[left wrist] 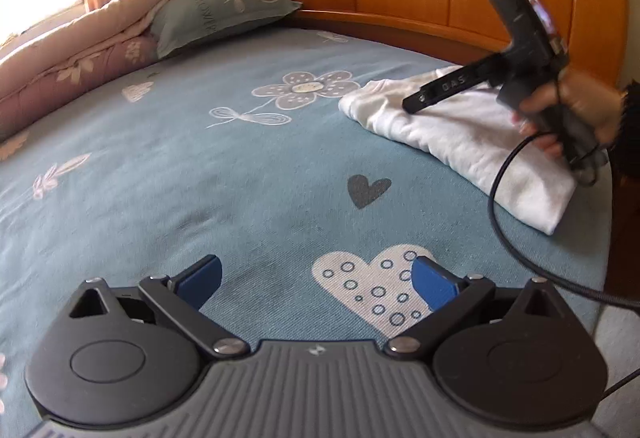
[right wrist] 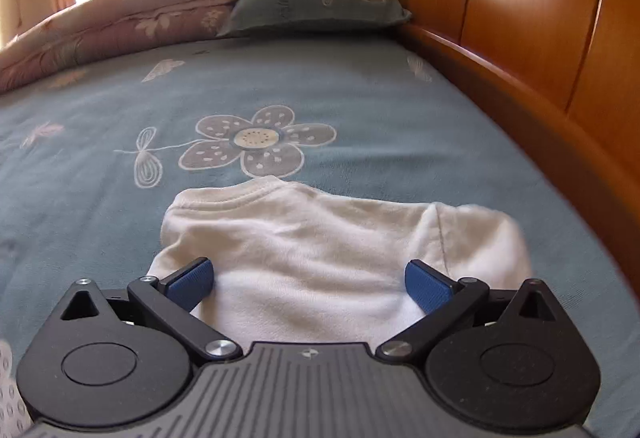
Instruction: Fold clothes
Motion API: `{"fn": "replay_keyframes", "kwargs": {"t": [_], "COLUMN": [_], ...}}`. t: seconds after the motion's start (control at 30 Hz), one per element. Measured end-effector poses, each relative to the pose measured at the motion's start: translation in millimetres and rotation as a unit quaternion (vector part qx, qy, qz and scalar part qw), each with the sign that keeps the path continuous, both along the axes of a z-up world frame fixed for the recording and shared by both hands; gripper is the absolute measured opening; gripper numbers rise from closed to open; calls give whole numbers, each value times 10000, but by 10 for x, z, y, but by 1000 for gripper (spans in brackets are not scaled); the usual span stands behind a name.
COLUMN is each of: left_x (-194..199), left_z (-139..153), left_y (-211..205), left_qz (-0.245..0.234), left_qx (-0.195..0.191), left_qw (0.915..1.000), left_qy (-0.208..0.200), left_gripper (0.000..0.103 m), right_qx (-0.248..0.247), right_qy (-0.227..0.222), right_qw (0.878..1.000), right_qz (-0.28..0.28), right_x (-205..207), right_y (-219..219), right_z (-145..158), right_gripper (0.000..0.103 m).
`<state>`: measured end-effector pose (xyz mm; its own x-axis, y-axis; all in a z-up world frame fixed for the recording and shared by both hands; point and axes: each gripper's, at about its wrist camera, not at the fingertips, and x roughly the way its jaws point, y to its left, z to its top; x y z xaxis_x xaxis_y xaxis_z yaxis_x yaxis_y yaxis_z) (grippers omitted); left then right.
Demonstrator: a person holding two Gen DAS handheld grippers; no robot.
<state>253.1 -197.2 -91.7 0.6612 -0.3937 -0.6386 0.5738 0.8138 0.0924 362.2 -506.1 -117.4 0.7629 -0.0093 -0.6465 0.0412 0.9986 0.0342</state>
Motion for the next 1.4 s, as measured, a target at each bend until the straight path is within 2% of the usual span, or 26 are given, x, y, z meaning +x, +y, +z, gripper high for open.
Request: {"fn": "replay_keyframes", "kwargs": {"t": [0.1,0.27,0.37,0.43,0.47,0.57,0.6,0.7,0.77,0.87,1.0,1.1,1.23,1.33,1.4], "left_x": [-42,-97,-166,-231,-267,-350,-359,-368,-399,-442,-457,-467,-526,-507,-472], "left_z": [18,32,76,122,145,185,180,166,173,197,228,253,277,270,246], "left_y": [72,144,168,186,203,274,298,340,359,395,443,478,506,505,474], "left_qz": [23,102,132,113,104,106,130,288,457,685,812,902,926,793,747], "left_qx": [-87,-227,-277,-243,-221,-199,-218,-203,-148,-160,-214,-253,-251,-215,-181], "left_qw": [9999,9997,9995,9996,9996,9996,9996,9994,9987,9968,9953,9942,9928,9948,9964], "left_qy": [-57,14,-15,-65,-114,-196,-159,-37,-148,-386,-472,-528,-716,-596,-368], "left_gripper": [101,101,101,101,101,101,101,101,101,101,101,101,102,102,102], "right_qx": [252,103,-36,-40,109,827,826,502,661,966,1080,1136,1043,964,815], "right_qy": [-87,-245,-66,199,144,-514,-566,-14,-157,-489,-276,51,-205,-398,-454], "right_qw": [9996,9996,9999,9995,9988,9926,9921,9930,9921,9921,9935,9923,9942,9945,9937], "right_qz": [-125,124,87,-236,-455,-720,-752,-1074,-1058,-642,236,500,152,-128,-614], "right_x": [-182,-884,-1153,-1249,-1329,-1678,-1730,-1727,-1820,-1947,-1906,-1882,-1944,-1989,-1981], "right_y": [-43,-30,-43,-121,-194,-384,-413,-504,-474,-222,308,540,382,255,21], "right_z": [223,406,255,140,143,241,234,116,181,355,300,136,222,286,287], "right_gripper": [103,103,103,102,102,103,103,99,99,102,102,102,102,102,103]}}
